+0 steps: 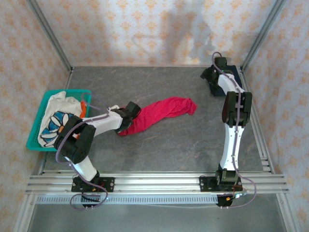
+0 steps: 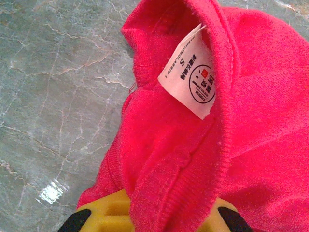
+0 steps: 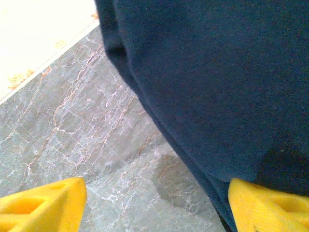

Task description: Fold and stack the t-shirts

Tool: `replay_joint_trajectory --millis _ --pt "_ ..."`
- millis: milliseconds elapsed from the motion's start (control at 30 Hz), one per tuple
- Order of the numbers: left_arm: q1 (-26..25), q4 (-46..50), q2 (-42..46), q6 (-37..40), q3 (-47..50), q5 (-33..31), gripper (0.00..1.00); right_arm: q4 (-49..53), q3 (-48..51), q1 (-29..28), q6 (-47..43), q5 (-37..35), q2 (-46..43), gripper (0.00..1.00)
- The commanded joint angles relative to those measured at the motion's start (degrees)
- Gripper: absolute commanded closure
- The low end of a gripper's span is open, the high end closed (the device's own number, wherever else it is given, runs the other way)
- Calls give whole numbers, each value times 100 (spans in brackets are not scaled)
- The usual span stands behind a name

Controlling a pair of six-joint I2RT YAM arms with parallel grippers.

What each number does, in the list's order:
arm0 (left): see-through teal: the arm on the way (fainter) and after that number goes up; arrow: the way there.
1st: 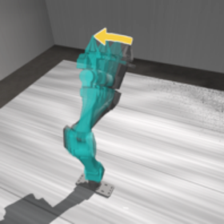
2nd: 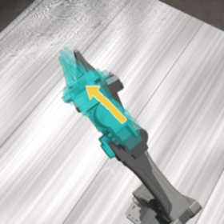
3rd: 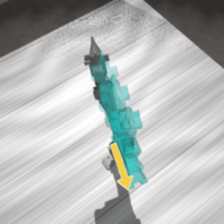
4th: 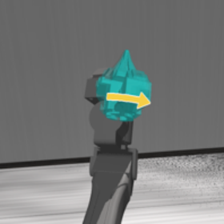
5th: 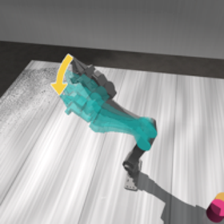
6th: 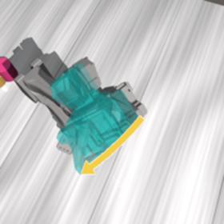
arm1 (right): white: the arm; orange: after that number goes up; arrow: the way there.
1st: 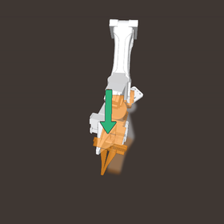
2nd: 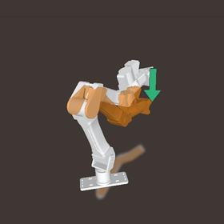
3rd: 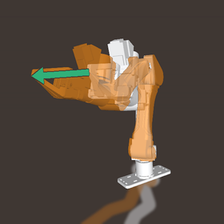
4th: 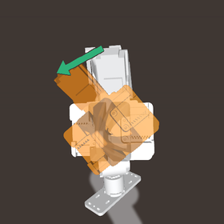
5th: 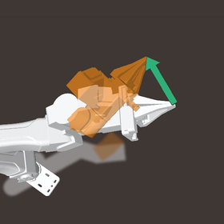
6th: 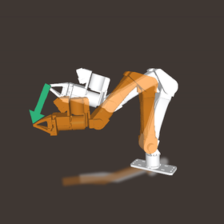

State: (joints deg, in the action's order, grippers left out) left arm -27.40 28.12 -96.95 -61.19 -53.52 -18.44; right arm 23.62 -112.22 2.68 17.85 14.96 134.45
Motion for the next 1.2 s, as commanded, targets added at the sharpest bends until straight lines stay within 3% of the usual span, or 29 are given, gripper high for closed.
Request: replay_joint_trajectory --millis 0,100,267,367,467,567,733,833,1067,1167 --pt "-31 221 99 158 -140 -282 98 263 -8 5 -273 281 -83 18" --pt "-37 163 193 296 -175 -310 93 -382 799 -123 -411 345 -846 15" --pt "-36 350 532 373 -275 -465 42 -1305 2533 -498 -629 153 -2327 12" --pt "-33 642 882 371 -339 -625 25 -1721 3496 -821 -628 145 -3058 12" --pt "-36 949 1235 317 -335 -612 16 -1884 4279 -1182 -599 165 -3588 12" --pt "-72 1000 1531 180 -145 -350 16 -1916 4885 -1498 -608 113 -4014 12" --pt "-136 533 1462 57 65 233 32 -1941 5499 -1730 -509 234 -4395 12" --pt "-181 497 1223 -60 -20 317 39 -1852 5623 -1753 -500 251 -4510 12" --pt "-295 569 973 -571 152 256 40 -1710 5567 -1753 -549 24 -4661 11" --pt "-297 274 842 -548 316 344 47 -1731 5562 -1753 -515 21 -4620 11"
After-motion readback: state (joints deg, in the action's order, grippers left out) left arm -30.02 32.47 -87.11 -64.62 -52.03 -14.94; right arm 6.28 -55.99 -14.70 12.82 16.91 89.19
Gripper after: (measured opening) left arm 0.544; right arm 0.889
